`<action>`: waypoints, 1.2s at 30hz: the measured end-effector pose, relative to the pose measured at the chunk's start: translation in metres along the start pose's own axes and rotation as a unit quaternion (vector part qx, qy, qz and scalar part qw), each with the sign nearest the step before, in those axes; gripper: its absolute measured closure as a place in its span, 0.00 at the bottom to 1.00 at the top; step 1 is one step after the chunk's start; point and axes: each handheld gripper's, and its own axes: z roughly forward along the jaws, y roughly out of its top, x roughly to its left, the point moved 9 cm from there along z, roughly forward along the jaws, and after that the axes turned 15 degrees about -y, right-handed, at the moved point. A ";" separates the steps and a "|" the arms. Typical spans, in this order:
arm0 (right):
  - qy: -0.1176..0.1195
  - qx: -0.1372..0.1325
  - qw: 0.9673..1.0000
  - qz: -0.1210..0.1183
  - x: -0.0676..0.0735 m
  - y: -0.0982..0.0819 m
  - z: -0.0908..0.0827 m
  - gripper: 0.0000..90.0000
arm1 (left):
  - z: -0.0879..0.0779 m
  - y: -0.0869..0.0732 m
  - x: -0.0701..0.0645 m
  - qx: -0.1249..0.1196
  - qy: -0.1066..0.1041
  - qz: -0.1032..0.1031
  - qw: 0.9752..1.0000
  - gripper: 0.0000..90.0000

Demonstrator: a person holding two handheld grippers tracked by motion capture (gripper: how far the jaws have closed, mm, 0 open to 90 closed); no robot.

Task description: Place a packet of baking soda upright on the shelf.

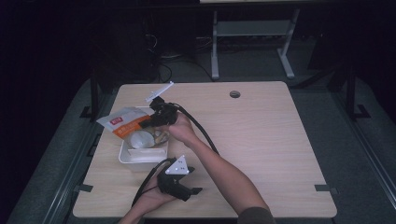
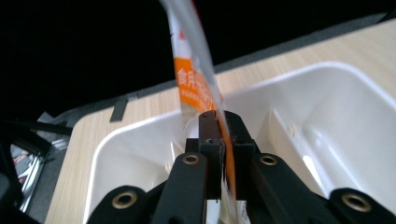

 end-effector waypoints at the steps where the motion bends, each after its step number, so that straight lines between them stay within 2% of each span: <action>1: 0.000 0.000 1.000 0.000 0.000 0.000 0.000 0.96 | 0.000 0.000 0.000 0.002 0.000 0.001 1.000 0.25; 3: 0.001 -0.009 1.000 0.010 -0.002 0.000 -0.002 0.93 | 0.001 0.000 0.000 0.003 0.000 0.001 1.000 0.25; 6: -0.005 -0.006 1.000 0.005 -0.003 0.000 -0.004 0.89 | 0.001 0.000 -0.001 0.004 -0.001 0.001 1.000 0.25; 7: -0.005 0.006 1.000 -0.001 -0.004 -0.003 -0.006 0.86 | 0.002 0.000 -0.001 0.003 -0.001 0.001 1.000 0.25; 9: -0.006 0.014 1.000 -0.005 -0.004 -0.005 -0.006 0.84 | 0.002 0.000 -0.001 0.004 -0.002 0.001 1.000 0.25; 11: -0.012 0.039 0.999 -0.024 -0.005 -0.013 -0.005 0.83 | 0.002 -0.001 -0.001 0.004 -0.002 0.001 1.000 0.25; 12: -0.018 0.059 0.997 -0.035 -0.006 -0.020 -0.004 0.83 | 0.002 -0.001 -0.001 0.005 -0.002 0.001 1.000 0.25; 13: -0.018 0.059 0.997 -0.035 -0.006 -0.020 -0.004 0.83 | 0.002 -0.001 -0.001 0.005 -0.001 0.002 1.000 0.25; 15: -0.025 0.077 0.996 -0.044 -0.006 -0.027 -0.002 0.84 | 0.002 -0.001 -0.001 0.006 -0.001 0.003 1.000 0.25; 17: -0.030 0.086 0.995 -0.051 -0.006 -0.033 0.000 0.88 | 0.003 -0.001 -0.001 0.005 -0.001 0.002 1.000 0.25; 21: -0.029 0.091 0.994 -0.049 -0.007 -0.037 0.001 0.91 | 0.003 -0.001 -0.001 0.007 -0.002 0.001 1.000 0.25; 22: -0.032 0.104 0.993 -0.055 -0.006 -0.041 0.004 0.95 | 0.004 -0.001 -0.001 0.008 -0.002 0.000 1.000 0.25; 23: -0.032 0.104 0.993 -0.055 -0.006 -0.041 0.004 0.95 | 0.004 -0.001 -0.001 0.008 -0.003 0.000 1.000 0.25; 25: -0.036 0.121 0.990 -0.068 -0.004 -0.049 0.009 0.96 | 0.004 -0.001 -0.002 0.009 -0.003 0.001 1.000 0.25; 26: -0.040 0.119 0.989 -0.072 -0.004 -0.051 0.010 0.95 | 0.004 -0.001 -0.002 0.008 -0.003 0.001 1.000 0.25; 28: -0.028 0.116 0.992 -0.049 -0.006 -0.054 0.008 0.94 | 0.004 -0.001 -0.002 0.008 -0.003 0.001 1.000 0.25; 31: -0.023 0.115 0.992 -0.042 -0.007 -0.055 0.008 0.92 | 0.004 -0.001 -0.002 0.009 -0.003 0.000 1.000 0.25; 34: -0.011 0.101 0.994 -0.030 -0.007 -0.052 0.005 0.89 | 0.005 -0.002 -0.001 0.010 -0.004 0.001 1.000 0.25; 36: -0.010 0.098 0.995 -0.027 -0.007 -0.051 0.004 0.89 | 0.004 -0.002 -0.001 0.010 -0.004 0.000 1.000 0.25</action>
